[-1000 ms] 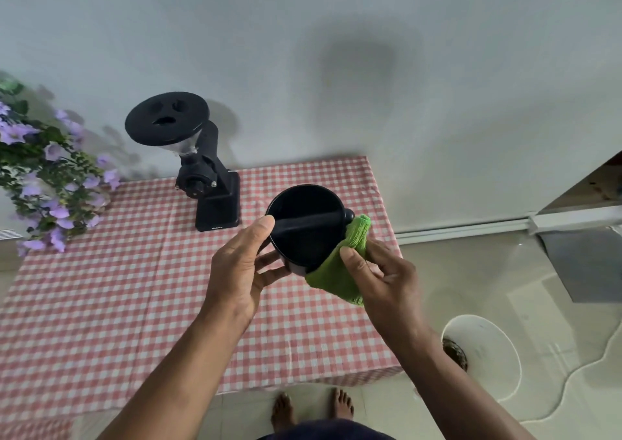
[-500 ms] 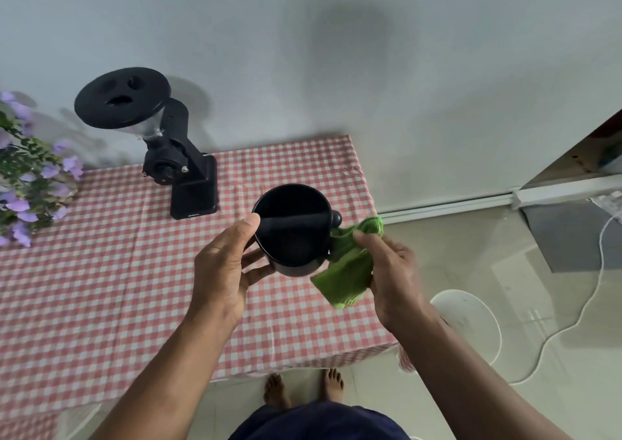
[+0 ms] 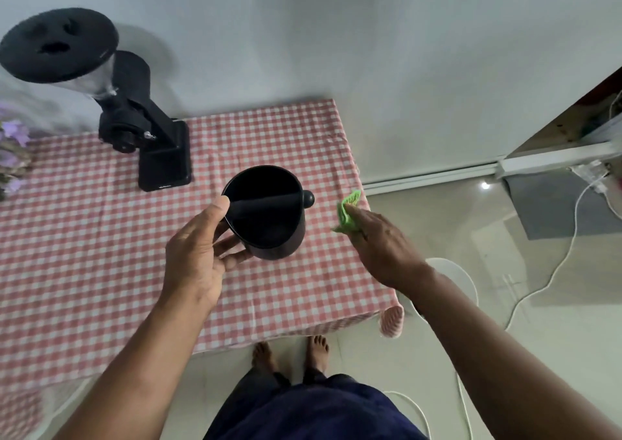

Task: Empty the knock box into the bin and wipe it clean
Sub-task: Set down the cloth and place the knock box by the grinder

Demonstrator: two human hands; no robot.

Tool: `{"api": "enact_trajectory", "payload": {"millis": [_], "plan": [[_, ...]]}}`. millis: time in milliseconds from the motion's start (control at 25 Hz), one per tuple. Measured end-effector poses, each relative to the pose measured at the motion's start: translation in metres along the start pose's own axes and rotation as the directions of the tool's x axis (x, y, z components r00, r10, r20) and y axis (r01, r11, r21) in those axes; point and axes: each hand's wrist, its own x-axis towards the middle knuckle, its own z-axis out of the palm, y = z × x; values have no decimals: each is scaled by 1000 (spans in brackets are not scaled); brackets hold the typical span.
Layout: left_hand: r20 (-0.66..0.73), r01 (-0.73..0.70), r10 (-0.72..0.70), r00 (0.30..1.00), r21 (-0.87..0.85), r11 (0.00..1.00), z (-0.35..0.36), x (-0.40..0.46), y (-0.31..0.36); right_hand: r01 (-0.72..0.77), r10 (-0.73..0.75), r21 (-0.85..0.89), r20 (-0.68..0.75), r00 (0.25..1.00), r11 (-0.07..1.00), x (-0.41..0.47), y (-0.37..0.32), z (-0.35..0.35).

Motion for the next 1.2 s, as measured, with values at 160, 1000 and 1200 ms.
{"api": "enact_trajectory", "payload": {"millis": [160,1000,1200], "plan": [[-19,37,-36,999,3,999,-4,-1,-10,75,135,-366,516,846,928,-48,21,74],[-104,120,-120,987,-10,993,-27,-21,8,-73,187,799,-49,981,597,33,-90,28],[-134,103,-84,987,144,984,-82,7,23,-140,224,797,5,975,588,54,-135,60]]}}
